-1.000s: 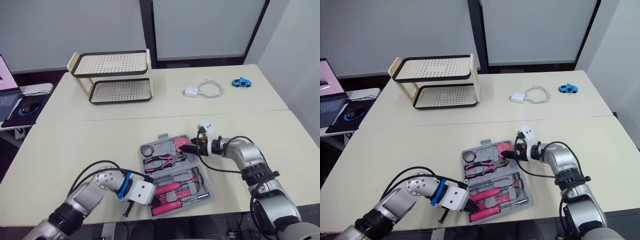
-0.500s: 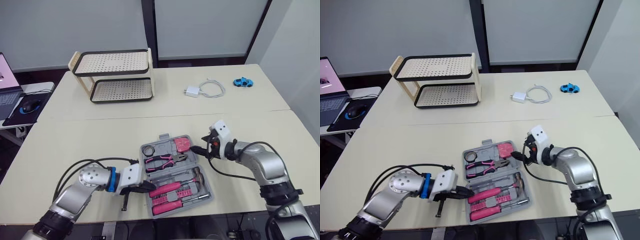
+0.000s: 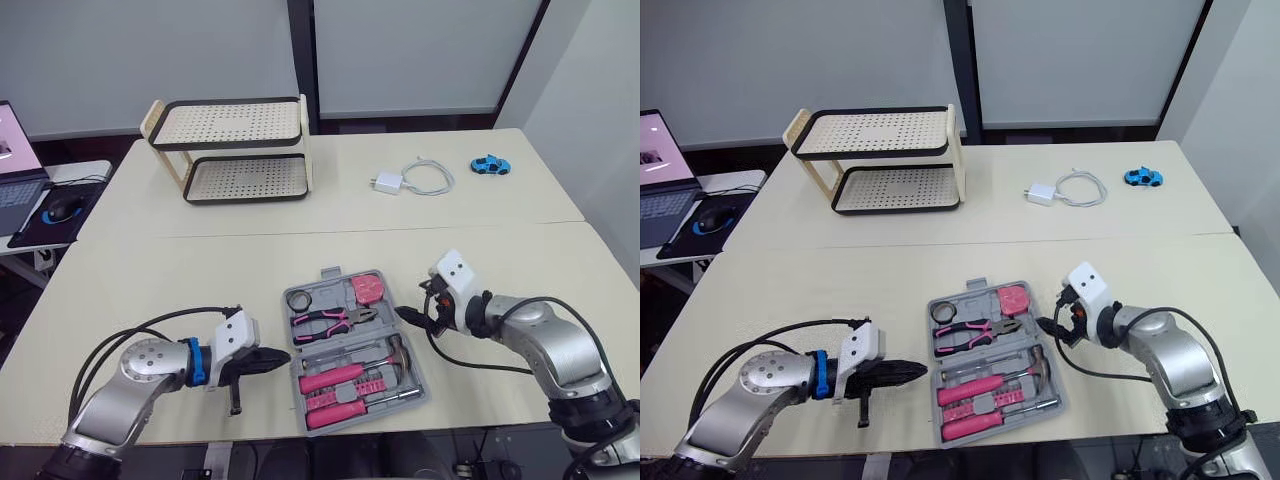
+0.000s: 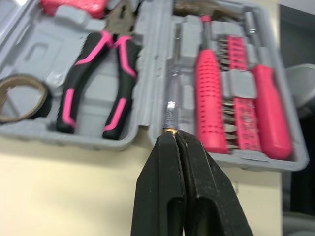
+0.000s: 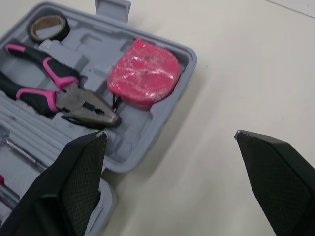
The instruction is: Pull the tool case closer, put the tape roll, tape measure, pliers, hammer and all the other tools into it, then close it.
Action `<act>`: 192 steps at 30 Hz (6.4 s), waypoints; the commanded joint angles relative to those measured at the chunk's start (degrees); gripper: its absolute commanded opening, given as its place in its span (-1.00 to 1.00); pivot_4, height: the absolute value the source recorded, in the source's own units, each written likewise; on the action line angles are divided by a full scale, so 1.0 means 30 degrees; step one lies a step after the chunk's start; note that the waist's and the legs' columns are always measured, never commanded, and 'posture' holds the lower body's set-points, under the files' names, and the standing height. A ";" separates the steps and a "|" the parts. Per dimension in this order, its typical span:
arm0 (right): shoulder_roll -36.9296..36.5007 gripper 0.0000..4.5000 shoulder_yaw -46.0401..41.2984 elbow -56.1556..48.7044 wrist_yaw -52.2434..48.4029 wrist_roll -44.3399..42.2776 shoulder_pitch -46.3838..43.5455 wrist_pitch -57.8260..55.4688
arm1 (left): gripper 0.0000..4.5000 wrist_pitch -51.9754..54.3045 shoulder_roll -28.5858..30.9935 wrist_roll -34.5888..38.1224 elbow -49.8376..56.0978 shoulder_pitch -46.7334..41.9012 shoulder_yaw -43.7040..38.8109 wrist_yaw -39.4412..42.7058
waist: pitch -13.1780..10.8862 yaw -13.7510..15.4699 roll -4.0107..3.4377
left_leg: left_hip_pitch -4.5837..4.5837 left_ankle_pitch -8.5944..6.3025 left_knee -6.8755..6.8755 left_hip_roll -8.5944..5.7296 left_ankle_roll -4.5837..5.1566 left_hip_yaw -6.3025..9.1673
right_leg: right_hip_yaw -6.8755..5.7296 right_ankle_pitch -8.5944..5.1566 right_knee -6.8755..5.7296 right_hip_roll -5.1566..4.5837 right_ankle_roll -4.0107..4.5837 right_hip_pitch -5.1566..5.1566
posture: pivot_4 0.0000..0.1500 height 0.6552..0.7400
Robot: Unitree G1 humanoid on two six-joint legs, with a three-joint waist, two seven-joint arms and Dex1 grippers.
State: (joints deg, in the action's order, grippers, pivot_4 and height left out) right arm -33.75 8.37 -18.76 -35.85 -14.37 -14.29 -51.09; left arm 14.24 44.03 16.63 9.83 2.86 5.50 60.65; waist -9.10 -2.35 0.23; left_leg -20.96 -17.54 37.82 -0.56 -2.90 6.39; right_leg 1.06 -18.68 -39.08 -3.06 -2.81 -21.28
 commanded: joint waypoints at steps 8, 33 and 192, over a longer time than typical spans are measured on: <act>-0.2192 -0.04 0.2400 -0.0024 0.0334 0.3738 0.0184 0.3074 | -1.00 -0.0081 -0.0332 -0.1577 -0.1639 -0.0275 -0.0752 -0.2638 | -0.0016 0.0019 0.0018 | 0.0001 0.0000 -0.0002 -0.0004 -0.0002 -0.0008 | 0.0003 0.0000 0.0006 -0.0002 0.0000 -0.0002 | 1.00 1.00; -0.2055 -0.99 0.5307 0.1700 -0.3694 0.5702 -0.0884 0.4949 | -1.00 0.1782 -0.2385 -0.2275 -0.0914 -0.1989 0.2429 -0.2247 | -0.0033 0.0181 0.0045 | 0.0002 0.0002 0.0014 -0.0003 -0.0004 -0.0001 | -0.0007 0.0000 0.0002 -0.0002 0.0001 0.0009 | 1.00 1.00; 0.4944 0.99 -0.5390 0.6775 0.2719 -0.4886 -0.4193 -0.8634 | -1.00 -0.8641 -0.3251 -0.6867 -0.6367 -0.6367 0.9220 0.4967 | 0.0005 0.0148 0.0028 | 0.0037 0.0005 0.0040 -0.0075 0.0001 -0.0019 | -0.0011 0.0003 -0.0021 0.0000 -0.0001 0.0073 | 1.00 1.00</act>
State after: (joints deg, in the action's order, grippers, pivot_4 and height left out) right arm -19.39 -7.73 0.34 -27.45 -28.37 -25.89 -77.84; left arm -12.65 33.03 -0.59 -6.79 -16.77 31.74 75.57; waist -9.09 -1.91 0.32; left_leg -20.84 -17.53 37.94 -0.82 -2.90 6.34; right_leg 1.04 -18.67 -39.14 -3.06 -2.81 -21.06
